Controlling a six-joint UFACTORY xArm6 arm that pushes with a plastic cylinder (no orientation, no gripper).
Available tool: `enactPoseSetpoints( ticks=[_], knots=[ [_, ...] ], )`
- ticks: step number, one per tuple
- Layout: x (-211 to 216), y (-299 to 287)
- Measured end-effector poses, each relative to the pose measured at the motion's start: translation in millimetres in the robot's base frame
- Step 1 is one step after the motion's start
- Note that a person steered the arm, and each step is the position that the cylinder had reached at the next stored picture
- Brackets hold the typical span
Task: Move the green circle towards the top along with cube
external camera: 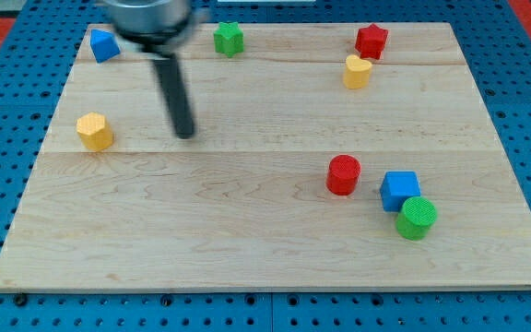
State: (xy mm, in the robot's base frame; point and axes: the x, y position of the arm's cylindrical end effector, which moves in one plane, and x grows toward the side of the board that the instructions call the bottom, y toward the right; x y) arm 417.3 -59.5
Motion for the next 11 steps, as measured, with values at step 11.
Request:
enactPoseSetpoints(
  ticks=[11],
  knots=[
    [116.6,250.4]
  ],
)
